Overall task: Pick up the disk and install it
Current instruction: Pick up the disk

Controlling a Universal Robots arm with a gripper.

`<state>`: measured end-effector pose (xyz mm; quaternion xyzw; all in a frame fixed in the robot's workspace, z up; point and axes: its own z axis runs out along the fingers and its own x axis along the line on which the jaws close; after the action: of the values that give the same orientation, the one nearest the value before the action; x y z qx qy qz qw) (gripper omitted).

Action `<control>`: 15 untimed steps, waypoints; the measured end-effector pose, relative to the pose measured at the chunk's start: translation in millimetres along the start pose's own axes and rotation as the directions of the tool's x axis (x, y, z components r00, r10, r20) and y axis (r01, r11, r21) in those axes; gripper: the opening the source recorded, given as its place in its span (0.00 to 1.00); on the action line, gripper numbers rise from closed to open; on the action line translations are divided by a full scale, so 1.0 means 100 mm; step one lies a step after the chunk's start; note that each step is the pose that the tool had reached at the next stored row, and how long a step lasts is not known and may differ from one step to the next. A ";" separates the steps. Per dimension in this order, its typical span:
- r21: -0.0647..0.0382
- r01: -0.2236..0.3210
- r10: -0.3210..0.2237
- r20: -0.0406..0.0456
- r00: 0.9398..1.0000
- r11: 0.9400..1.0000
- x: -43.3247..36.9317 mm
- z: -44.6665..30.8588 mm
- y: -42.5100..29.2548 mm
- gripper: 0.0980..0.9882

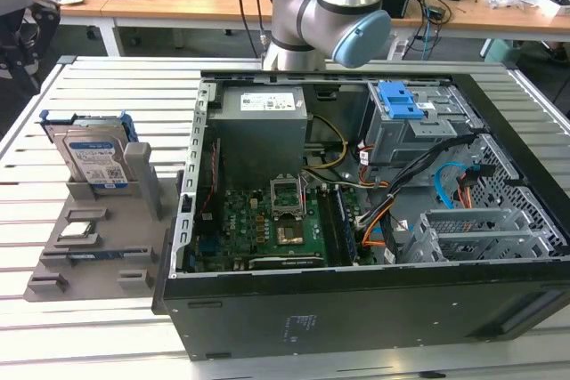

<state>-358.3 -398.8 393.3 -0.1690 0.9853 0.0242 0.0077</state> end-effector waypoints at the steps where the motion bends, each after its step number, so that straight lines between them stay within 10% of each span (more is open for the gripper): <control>1: 0.000 0.012 -0.012 -0.001 1.000 1.000 0.000 0.000 0.000 0.01; 7: -0.003 0.119 -0.119 -0.005 0.993 0.993 0.000 0.000 0.000 0.01; 15: -0.008 0.271 -0.271 -0.011 0.962 0.962 0.000 0.000 0.000 0.01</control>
<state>-358.3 -398.8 393.3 -0.3026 0.9528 0.0250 0.0043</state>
